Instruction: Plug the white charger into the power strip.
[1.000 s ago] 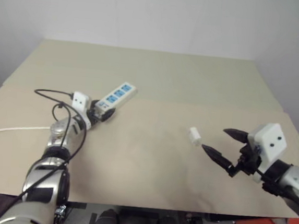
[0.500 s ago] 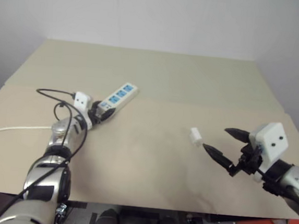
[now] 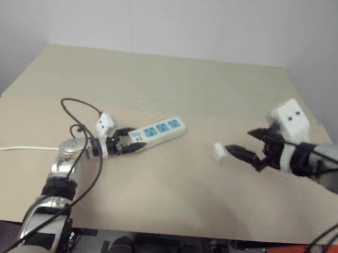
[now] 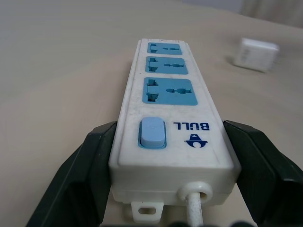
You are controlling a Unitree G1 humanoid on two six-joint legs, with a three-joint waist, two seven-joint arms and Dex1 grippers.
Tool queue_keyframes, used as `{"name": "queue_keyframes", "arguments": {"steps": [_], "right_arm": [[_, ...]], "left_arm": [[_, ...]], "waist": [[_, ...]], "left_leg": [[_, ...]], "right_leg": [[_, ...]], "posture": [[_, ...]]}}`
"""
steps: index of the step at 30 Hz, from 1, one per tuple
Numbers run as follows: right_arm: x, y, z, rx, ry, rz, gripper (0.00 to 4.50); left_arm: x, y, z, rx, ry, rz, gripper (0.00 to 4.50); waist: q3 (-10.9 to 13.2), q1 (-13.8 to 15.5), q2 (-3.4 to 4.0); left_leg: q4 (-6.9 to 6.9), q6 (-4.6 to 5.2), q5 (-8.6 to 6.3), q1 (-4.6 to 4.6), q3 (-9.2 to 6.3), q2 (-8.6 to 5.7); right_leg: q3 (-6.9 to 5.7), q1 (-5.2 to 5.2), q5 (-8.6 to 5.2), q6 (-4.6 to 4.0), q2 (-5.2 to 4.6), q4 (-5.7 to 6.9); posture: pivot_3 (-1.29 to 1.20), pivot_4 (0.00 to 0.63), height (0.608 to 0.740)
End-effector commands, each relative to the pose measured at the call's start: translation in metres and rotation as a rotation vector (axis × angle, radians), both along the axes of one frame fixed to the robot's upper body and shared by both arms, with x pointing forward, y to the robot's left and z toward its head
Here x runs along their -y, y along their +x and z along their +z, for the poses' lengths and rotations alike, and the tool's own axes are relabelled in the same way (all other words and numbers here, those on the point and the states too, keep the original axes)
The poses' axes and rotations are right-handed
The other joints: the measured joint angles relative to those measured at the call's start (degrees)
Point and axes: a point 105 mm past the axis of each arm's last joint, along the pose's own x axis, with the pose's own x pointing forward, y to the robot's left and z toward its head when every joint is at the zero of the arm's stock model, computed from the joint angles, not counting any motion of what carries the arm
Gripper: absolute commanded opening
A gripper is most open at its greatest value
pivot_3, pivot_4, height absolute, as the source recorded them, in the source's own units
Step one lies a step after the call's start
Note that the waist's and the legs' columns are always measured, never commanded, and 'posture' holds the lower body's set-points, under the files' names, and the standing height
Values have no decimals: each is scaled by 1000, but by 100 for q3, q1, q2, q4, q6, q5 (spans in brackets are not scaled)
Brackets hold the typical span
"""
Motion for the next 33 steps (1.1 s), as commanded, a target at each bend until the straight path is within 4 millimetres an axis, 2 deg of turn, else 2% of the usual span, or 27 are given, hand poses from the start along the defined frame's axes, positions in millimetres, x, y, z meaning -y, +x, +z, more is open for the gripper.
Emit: {"name": "queue_keyframes", "arguments": {"steps": [1,5,11,17,23,33], "right_arm": [[2,14,3,-76,18,-54,4500],[1,33,8,-151,69,-106,4500],[15,52,-5,-271,-55,-242,4500],[9,59,-10,-359,-82,-242,4500],[-11,65,-22,-424,-105,-202,4500],[-23,73,-31,-452,-120,-205,4500]], "left_arm": [[7,-16,9,62,6,-122,3263],[11,-37,5,38,1,-241,3263],[16,-53,-4,3,9,-365,3263],[16,-57,-12,17,57,-402,3263],[15,-59,-18,16,68,-410,3263],[14,-59,-17,29,55,-386,3263]], "waist": [[0,16,0],[-1,13,2],[-1,5,5],[3,-12,11],[2,-29,13],[2,-29,18]], "left_leg": [[0,0,0,-6,0,1],[3,3,3,-63,0,-1],[3,5,4,-67,1,-1],[3,6,5,-68,2,0],[3,7,4,-68,2,2],[3,7,5,-72,2,2]], "right_leg": [[-2,-6,0,0,0,0],[-2,-75,1,-1,-6,18],[-5,-85,1,-2,-7,23],[-5,-86,1,-2,-7,18],[-8,-87,1,-2,-5,20],[-13,-92,1,-2,-6,27]], "posture": [[0,150,740],[0,150,740],[0,150,740],[0,150,740],[0,150,740],[0,150,740]]}}
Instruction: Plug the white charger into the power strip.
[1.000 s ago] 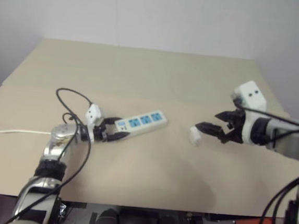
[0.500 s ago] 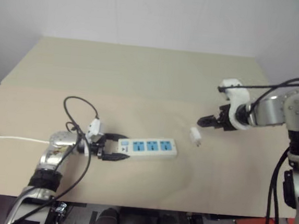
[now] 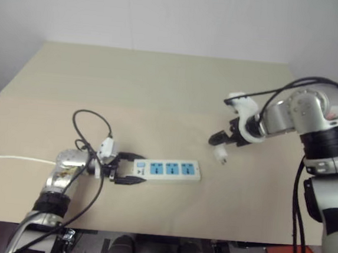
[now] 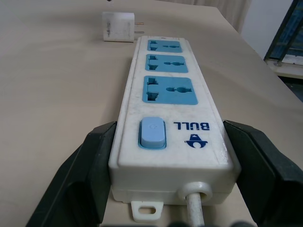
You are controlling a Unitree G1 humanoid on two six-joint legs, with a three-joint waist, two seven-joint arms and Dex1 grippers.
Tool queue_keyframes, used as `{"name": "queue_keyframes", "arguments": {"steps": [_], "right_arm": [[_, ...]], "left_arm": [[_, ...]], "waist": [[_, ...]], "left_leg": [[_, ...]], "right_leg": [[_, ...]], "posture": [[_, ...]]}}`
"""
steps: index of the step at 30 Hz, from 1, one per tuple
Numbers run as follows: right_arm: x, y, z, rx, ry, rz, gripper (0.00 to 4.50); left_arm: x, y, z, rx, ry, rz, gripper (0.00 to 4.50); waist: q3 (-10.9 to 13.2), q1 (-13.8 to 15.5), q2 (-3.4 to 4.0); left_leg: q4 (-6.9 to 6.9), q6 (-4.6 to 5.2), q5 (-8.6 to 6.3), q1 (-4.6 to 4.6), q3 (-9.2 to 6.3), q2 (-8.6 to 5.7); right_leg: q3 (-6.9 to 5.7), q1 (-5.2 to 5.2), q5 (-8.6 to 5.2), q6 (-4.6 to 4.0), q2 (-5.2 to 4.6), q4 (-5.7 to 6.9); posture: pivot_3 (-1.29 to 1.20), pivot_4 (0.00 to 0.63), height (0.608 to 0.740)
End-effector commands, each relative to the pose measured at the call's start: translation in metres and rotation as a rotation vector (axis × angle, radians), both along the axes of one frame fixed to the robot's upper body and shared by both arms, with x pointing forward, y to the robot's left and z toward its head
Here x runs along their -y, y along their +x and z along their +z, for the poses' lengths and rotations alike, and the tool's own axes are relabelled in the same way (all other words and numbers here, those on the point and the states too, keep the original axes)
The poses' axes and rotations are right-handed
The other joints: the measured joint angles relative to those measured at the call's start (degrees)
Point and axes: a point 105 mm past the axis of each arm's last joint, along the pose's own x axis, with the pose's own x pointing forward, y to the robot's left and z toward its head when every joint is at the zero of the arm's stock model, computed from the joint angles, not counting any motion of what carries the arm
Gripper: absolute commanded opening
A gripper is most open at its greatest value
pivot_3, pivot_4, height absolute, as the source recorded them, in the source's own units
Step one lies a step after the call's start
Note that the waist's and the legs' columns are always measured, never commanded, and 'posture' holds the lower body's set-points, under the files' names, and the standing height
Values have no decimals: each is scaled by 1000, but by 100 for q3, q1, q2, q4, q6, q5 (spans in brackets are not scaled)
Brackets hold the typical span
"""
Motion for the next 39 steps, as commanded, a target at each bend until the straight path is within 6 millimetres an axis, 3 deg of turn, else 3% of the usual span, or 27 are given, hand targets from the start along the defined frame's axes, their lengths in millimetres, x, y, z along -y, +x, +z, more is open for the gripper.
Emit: {"name": "queue_keyframes", "arguments": {"steps": [1,14,22,25,34,39], "right_arm": [[2,4,4,17,-12,-24,4500],[12,13,-16,-28,-46,-104,4500],[9,15,-22,-42,-40,-99,4500],[11,14,-28,-62,-41,-109,3912],[14,19,-36,-70,-39,-130,1136],[13,22,-34,-41,-65,-91,1116]], "left_arm": [[1,-2,1,21,-6,-4,3263],[1,-2,0,20,-2,4,3263],[0,-3,-1,7,1,7,3263],[-1,-3,0,9,2,16,3263],[-3,0,0,14,2,38,3263],[-2,1,0,16,2,42,3263]], "waist": [[-1,0,1],[-1,-3,4],[-3,-14,9],[-3,-15,9],[-4,-48,12],[-4,-80,12]], "left_leg": [[0,0,0,0,0,0],[0,0,0,0,0,-1],[0,0,0,3,0,-2],[0,0,0,3,0,-2],[0,0,1,6,0,-2],[3,1,2,11,0,-3]], "right_leg": [[0,0,0,0,0,1],[-3,-5,0,0,0,19],[-3,-5,0,0,0,19],[-3,-5,0,0,0,20],[-3,-4,0,0,0,20],[-3,1,0,0,0,25]], "posture": [[0,150,740],[0,150,740],[0,150,740],[0,150,740],[0,150,740],[0,150,740]]}}
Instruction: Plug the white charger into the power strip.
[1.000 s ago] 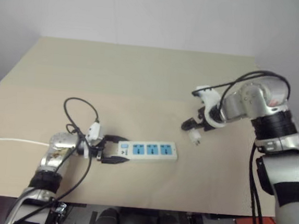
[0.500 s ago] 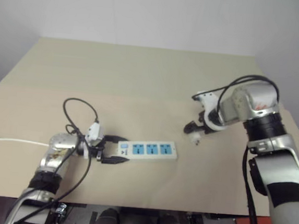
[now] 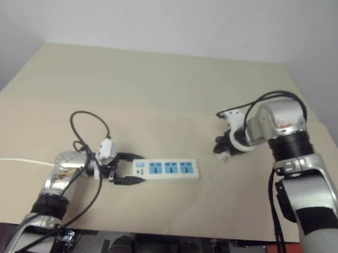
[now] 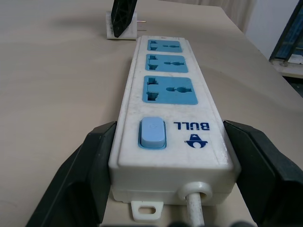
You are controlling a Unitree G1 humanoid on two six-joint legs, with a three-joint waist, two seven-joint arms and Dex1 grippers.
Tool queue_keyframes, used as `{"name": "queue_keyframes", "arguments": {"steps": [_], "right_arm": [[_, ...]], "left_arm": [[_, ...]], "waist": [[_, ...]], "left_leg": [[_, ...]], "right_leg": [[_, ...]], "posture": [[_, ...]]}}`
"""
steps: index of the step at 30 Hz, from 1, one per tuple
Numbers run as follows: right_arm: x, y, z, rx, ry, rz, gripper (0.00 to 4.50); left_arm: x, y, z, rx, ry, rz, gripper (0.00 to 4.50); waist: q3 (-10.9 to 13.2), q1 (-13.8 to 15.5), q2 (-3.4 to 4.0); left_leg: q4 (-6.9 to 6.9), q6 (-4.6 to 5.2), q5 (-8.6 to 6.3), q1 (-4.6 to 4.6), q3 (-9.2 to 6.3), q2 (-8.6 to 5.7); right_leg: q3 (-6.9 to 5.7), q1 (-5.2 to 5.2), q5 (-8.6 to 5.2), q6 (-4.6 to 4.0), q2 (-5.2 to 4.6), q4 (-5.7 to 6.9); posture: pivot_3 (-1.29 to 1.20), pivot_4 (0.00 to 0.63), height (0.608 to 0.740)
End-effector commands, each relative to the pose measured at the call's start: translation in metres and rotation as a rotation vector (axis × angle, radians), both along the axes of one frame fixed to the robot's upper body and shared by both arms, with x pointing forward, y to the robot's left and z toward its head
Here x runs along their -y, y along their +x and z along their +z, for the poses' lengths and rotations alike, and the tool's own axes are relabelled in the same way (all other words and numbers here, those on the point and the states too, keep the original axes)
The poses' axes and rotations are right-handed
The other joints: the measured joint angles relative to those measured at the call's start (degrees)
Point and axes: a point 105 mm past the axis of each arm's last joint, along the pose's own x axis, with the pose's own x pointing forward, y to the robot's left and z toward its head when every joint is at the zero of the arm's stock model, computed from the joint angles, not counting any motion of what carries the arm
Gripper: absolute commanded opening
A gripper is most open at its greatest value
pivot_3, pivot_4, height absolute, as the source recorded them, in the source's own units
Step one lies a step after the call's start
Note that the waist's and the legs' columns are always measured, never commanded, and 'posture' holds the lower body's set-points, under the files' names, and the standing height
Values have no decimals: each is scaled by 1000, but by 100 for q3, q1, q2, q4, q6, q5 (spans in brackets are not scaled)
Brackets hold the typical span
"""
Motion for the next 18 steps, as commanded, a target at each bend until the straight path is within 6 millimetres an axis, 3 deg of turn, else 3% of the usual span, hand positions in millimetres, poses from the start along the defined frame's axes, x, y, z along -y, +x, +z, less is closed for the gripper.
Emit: {"name": "queue_keyframes", "arguments": {"steps": [1,4,9,11,15,16,18], "right_arm": [[0,6,14,88,-43,67,1116],[-7,4,30,218,-93,233,1116],[-42,-17,96,560,220,489,1116],[-51,-33,111,669,359,601,1116],[-57,-66,127,841,721,737,1116],[-58,-73,129,848,866,747,1116],[-58,-78,124,900,994,741,1116]], "left_arm": [[1,0,2,10,7,3,3263],[1,0,5,8,3,1,3263],[-4,-4,9,-15,27,-36,3263],[-5,-4,10,-11,32,-41,3263],[-3,-4,10,1,47,-42,3263],[-3,-3,10,4,46,-37,3263],[-3,-3,12,6,35,-28,3263]], "waist": [[0,-15,0],[6,-15,9],[6,-63,10],[6,-67,10],[6,-54,9],[6,-54,8],[6,-56,8]], "left_leg": [[1,0,0,1,0,0],[2,1,1,-1,-1,-1],[1,2,0,-5,-2,3],[0,2,0,-5,-2,2],[2,2,0,-4,-6,4],[2,2,0,-3,-7,3],[2,3,1,0,-9,2]], "right_leg": [[0,0,0,0,0,2],[-2,-2,0,0,-1,6],[-3,-6,0,0,2,2],[-1,-4,0,0,2,0],[-10,9,0,0,2,-10],[-10,10,0,0,2,-7],[-10,13,0,0,2,-5]], "posture": [[0,150,740],[0,150,740],[0,150,740],[0,150,740],[0,150,740],[0,150,740],[0,150,740]]}}
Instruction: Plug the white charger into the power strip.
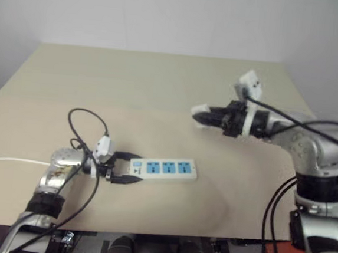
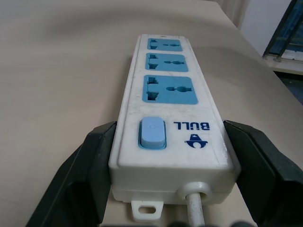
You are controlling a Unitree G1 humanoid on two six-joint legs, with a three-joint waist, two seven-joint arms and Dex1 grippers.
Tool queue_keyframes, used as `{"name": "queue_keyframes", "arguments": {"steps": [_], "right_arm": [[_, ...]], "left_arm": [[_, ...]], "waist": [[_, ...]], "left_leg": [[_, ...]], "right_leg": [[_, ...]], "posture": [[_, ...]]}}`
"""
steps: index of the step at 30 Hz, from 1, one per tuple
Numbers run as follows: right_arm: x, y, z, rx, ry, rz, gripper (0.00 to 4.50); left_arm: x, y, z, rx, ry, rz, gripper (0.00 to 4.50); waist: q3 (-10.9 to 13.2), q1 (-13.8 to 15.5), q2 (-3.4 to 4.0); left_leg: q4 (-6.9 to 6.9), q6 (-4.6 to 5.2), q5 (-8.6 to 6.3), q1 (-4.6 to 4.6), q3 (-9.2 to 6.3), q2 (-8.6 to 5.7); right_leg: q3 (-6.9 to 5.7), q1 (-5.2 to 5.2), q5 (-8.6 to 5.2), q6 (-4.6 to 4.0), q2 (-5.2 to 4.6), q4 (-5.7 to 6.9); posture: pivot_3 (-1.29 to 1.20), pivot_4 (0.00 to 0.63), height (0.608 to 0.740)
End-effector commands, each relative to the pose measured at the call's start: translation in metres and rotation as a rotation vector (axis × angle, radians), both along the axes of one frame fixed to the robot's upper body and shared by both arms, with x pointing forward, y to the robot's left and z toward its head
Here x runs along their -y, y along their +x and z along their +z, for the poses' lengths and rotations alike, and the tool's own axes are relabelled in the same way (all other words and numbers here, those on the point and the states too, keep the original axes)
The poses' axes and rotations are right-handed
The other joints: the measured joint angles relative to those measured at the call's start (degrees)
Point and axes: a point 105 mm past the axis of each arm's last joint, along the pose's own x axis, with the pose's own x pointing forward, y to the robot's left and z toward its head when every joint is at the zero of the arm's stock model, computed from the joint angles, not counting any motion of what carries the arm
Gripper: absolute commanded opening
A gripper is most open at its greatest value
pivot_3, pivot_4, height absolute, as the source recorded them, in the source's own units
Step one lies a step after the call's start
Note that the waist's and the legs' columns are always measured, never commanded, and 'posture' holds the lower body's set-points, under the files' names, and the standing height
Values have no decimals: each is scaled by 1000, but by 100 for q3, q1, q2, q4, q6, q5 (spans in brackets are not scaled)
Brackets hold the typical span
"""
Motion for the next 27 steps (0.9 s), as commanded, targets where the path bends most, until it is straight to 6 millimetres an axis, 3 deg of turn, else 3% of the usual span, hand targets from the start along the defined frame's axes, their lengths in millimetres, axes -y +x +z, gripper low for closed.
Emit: {"name": "queue_keyframes", "arguments": {"steps": [1,4,11,20,27], "right_arm": [[1,-16,16,113,228,86,1116],[-11,-20,-6,105,256,169,1116],[-43,-26,-55,170,128,313,1116],[-67,-21,-87,227,32,353,1116],[-80,-11,-95,241,8,302,1116]], "left_arm": [[3,-2,7,30,-7,-11,3263],[4,-8,5,29,-1,-21,3263],[8,-19,4,31,9,-40,3263],[9,-19,4,30,11,-30,3263],[8,-14,5,35,16,-30,3263]], "waist": [[0,-2,1],[0,-7,1],[0,-11,2],[1,7,2],[1,7,2]], "left_leg": [[0,0,0,2,0,0],[1,1,1,3,0,-1],[1,-1,2,8,0,-1],[1,-6,5,17,0,-1],[1,-12,8,23,0,-1]], "right_leg": [[0,1,0,0,0,3],[1,0,0,0,0,6],[1,0,0,0,0,9],[0,2,0,0,0,16],[-1,2,0,0,0,28]], "posture": [[0,150,740],[0,150,740],[0,150,740],[0,150,740],[0,150,740]]}}
